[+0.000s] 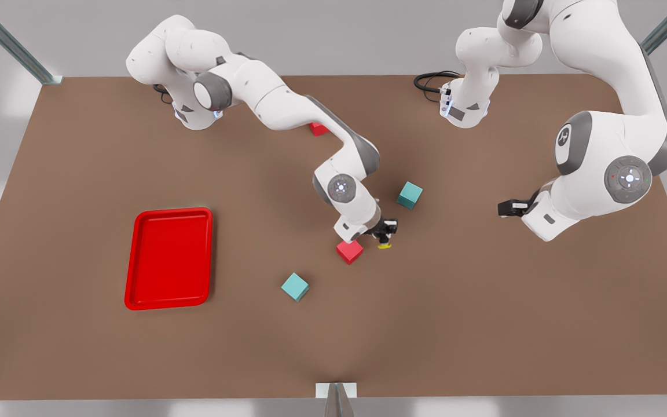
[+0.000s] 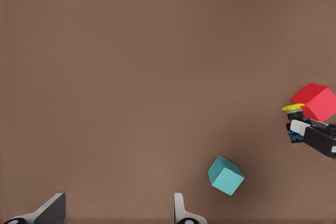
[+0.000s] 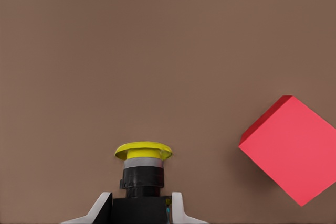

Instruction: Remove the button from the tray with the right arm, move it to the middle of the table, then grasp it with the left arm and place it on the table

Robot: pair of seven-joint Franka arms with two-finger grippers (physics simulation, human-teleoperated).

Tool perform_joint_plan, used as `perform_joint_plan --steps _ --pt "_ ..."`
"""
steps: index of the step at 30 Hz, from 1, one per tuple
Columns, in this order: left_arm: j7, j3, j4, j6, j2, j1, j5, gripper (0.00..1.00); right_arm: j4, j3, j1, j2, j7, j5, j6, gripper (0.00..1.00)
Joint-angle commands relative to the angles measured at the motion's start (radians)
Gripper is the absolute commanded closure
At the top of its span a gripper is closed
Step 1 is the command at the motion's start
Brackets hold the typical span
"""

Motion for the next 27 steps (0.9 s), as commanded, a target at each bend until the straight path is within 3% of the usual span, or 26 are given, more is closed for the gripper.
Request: perform_joint_plan --steps 1,7,8,9,12,14,17,20,21,23,27 --pt "-0.002 0.002 0.0 -0.002 -0.001 0.002 0.001 0.0 0.013 0.0 -0.001 0.023 0.286 0.006 0.104 0.5" --pt "-0.001 0.008 -0.001 -0.007 0.0 0.002 0.003 0.0 0.016 0.001 0.013 0.052 0.293 0.006 0.121 0.42" --pt "-0.001 0.008 -0.003 -0.007 0.0 0.003 0.004 0.0 0.016 0.003 0.015 0.057 0.297 0.008 0.141 0.27" --pt "-0.001 0.009 -0.004 -0.007 0.0 0.012 0.004 0.0 0.031 0.027 0.015 0.063 0.357 0.006 0.17 0.0" --pt "-0.002 0.011 -0.009 -0.007 0.0 0.029 0.004 0.0 0.034 0.027 0.013 0.037 0.418 0.006 0.144 0.0" --pt "-0.001 0.009 -0.001 -0.005 0.005 0.026 0.003 0.0 0.02 0.024 -0.034 -0.06 0.385 -0.005 0.033 0.0" --pt "-0.065 -0.011 0.037 -0.004 0.0 -0.041 -0.011 0.0 -0.283 0.023 -0.151 -0.377 -0.074 -0.138 -0.256 0.0" --pt "-0.533 -0.182 0.056 0.007 0.014 -0.057 -0.085 0.0 -0.555 0.023 -0.361 -0.669 -0.559 -0.396 -0.498 0.0" --pt "-0.632 -0.196 0.065 0.027 0.033 -0.089 -0.074 0.0 -0.58 0.018 -0.455 -0.742 -0.711 -0.492 -0.573 0.0" --pt "-0.849 -0.193 0.065 0.074 0.066 -0.155 -0.06 0.0 -0.573 0.015 -0.574 -0.822 -0.703 -0.571 -0.678 0.0" --pt "-1.119 -0.19 0.066 0.149 0.152 -0.23 0.047 0.0 -0.569 0.015 -0.725 -0.933 -0.715 -0.62 -0.682 0.0"
